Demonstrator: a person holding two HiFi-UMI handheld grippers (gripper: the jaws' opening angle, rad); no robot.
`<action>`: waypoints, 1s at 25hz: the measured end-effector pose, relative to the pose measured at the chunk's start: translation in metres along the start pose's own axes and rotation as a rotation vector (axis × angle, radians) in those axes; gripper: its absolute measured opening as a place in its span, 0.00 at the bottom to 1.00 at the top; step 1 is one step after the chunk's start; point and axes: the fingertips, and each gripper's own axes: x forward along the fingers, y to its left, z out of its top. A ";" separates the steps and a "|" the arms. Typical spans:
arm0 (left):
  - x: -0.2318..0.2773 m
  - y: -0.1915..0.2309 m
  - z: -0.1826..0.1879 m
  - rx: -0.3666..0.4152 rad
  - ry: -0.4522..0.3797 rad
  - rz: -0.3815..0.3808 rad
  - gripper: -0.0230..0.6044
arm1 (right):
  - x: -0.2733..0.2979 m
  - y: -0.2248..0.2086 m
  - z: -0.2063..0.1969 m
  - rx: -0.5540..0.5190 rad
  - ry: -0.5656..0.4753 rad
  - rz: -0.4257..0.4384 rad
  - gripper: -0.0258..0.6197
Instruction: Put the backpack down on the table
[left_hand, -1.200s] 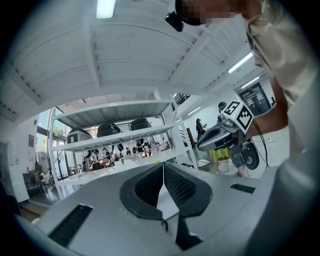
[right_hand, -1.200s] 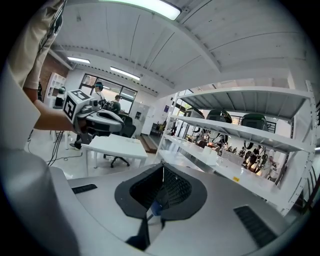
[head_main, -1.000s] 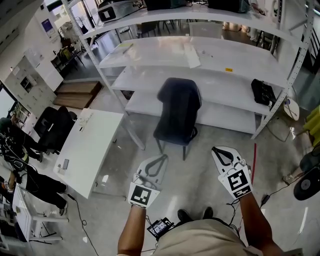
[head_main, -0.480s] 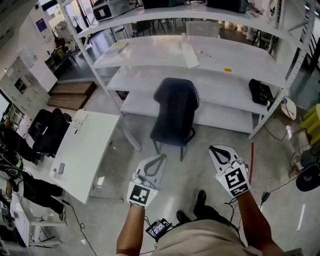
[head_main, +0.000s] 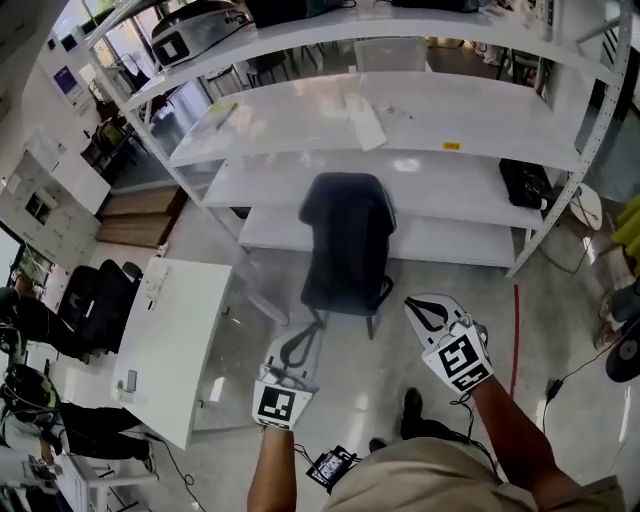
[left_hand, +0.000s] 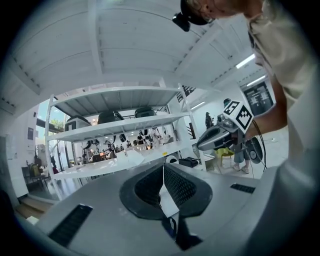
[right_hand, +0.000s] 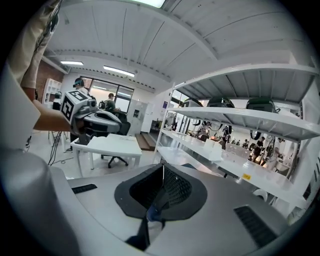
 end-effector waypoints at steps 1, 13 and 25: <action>0.010 0.005 -0.001 -0.002 0.004 0.007 0.06 | 0.008 -0.009 -0.001 0.001 -0.003 0.009 0.08; 0.106 0.066 -0.018 -0.042 0.043 0.067 0.06 | 0.092 -0.101 -0.020 0.024 0.000 0.028 0.08; 0.190 0.176 -0.083 -0.099 0.058 -0.029 0.06 | 0.216 -0.133 -0.036 0.096 0.081 -0.033 0.08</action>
